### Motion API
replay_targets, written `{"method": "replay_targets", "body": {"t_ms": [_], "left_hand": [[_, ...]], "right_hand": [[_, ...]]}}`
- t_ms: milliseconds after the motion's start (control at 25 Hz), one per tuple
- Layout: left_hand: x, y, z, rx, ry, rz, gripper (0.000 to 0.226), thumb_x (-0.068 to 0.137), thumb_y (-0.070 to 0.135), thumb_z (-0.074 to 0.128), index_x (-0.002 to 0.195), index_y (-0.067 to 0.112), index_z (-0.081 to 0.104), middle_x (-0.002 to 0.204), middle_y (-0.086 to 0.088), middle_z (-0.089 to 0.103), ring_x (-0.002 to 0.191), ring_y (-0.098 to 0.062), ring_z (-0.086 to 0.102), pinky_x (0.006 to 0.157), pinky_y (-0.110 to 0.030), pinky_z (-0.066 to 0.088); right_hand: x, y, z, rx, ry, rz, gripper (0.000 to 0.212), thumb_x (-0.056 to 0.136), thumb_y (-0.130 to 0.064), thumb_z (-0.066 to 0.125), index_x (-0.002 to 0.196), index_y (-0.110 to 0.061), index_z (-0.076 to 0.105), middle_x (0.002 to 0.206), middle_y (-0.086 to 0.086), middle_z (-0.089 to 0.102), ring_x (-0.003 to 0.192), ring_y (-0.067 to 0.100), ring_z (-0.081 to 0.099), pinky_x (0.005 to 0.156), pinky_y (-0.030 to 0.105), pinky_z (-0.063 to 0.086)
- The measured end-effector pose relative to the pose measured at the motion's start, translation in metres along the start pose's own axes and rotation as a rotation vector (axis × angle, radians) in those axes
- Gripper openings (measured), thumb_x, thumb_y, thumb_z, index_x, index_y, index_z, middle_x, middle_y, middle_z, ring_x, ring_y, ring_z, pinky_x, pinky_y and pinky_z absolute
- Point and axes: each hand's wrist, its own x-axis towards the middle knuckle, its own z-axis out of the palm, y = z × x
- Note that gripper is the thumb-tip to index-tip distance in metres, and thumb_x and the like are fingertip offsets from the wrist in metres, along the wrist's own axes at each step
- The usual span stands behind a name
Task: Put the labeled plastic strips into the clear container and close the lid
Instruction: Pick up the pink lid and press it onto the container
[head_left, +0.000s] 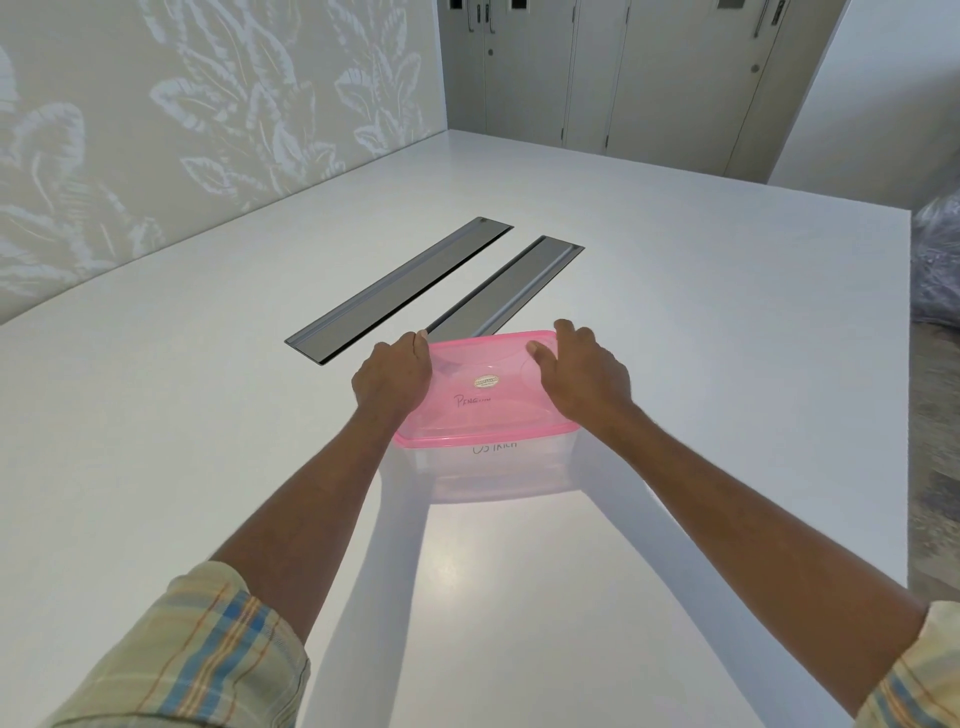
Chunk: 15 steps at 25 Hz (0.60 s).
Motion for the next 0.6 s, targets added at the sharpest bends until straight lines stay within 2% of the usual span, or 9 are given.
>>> {"method": "replay_targets", "body": {"t_ms": [80,200,400,520,600], "left_hand": [[0.0,0.001,0.0,0.011,0.005,0.005,0.059,0.111,0.052,0.017,0.122,0.021,0.066,0.12,-0.018,0.066,0.109,-0.042,0.065,0.086,-0.042,0.04],[0.0,0.002,0.0,0.015,0.012,0.003,0.059,0.111,0.052,0.018,0.121,0.02,0.066,0.118,-0.018,0.066,0.107,-0.042,0.065,0.085,-0.041,0.039],[0.0,0.002,0.001,0.025,0.014,-0.004,0.059,0.111,0.053,0.018,0.123,0.022,0.066,0.118,-0.017,0.065,0.107,-0.042,0.065,0.084,-0.041,0.038],[0.001,0.001,0.002,0.028,0.011,-0.006,0.059,0.111,0.052,0.017,0.124,0.022,0.066,0.118,-0.017,0.065,0.107,-0.041,0.065,0.084,-0.04,0.038],[0.001,0.001,0.002,0.017,0.007,-0.016,0.059,0.111,0.052,0.017,0.122,0.022,0.066,0.117,-0.016,0.065,0.099,-0.04,0.061,0.084,-0.04,0.038]], "right_hand": [[0.01,-0.005,0.002,-0.066,-0.039,-0.068,0.058,0.107,-0.061,0.028,0.14,-0.018,0.048,0.127,0.012,0.057,0.112,0.037,0.061,0.08,0.046,0.048],[0.028,-0.013,0.009,-0.087,-0.029,-0.097,0.061,0.106,-0.064,0.025,0.128,-0.015,0.055,0.12,0.012,0.059,0.11,0.036,0.06,0.075,0.042,0.042],[0.065,-0.012,0.015,-0.058,-0.122,0.04,0.07,0.102,-0.065,0.019,0.12,-0.016,0.066,0.117,0.013,0.07,0.104,0.037,0.064,0.077,0.04,0.039],[0.081,-0.005,0.017,-0.006,-0.214,0.1,0.067,0.099,-0.059,0.022,0.115,-0.015,0.069,0.119,0.014,0.069,0.093,0.033,0.053,0.08,0.039,0.038],[0.088,-0.003,0.019,0.034,-0.26,0.119,0.066,0.099,-0.059,0.024,0.114,-0.012,0.068,0.12,0.016,0.068,0.093,0.032,0.05,0.081,0.039,0.039]]}}
